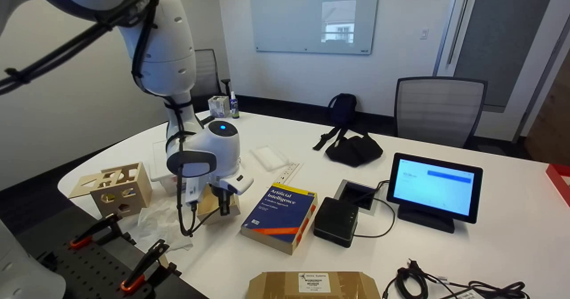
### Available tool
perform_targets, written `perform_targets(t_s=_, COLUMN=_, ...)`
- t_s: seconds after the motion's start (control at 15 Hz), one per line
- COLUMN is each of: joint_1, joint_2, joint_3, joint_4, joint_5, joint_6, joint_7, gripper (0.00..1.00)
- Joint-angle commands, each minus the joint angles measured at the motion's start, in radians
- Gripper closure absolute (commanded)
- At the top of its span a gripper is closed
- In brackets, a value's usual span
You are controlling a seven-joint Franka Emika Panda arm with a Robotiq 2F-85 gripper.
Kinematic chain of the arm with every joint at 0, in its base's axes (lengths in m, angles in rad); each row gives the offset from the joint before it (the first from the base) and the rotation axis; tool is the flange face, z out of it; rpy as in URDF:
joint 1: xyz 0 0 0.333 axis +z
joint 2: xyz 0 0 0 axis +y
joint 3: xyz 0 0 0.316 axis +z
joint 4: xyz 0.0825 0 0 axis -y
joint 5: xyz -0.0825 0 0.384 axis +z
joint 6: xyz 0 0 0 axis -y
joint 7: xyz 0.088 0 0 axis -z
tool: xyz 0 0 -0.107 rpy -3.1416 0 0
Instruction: Move the wooden box on the right forwards.
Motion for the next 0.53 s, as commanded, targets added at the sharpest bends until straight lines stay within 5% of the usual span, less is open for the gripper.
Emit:
perform_targets(t_s=0.0, joint_1=-0.138, joint_2=-0.078, joint_3=0.084, joint_4=-0.081, joint_5=0.029, joint_6=-0.043, joint_7=-0.004, gripper=0.98)
perform_targets(t_s=0.27, joint_1=-0.19, joint_2=-0.108, joint_3=0.103, joint_4=-0.092, joint_5=0.034, joint_6=-0.134, joint_7=0.004, gripper=0.98)
perform_targets(t_s=0.47, joint_1=-0.157, joint_2=-0.136, joint_3=0.076, joint_4=-0.09, joint_5=0.073, joint_6=-0.213, joint_7=0.022, gripper=0.98)
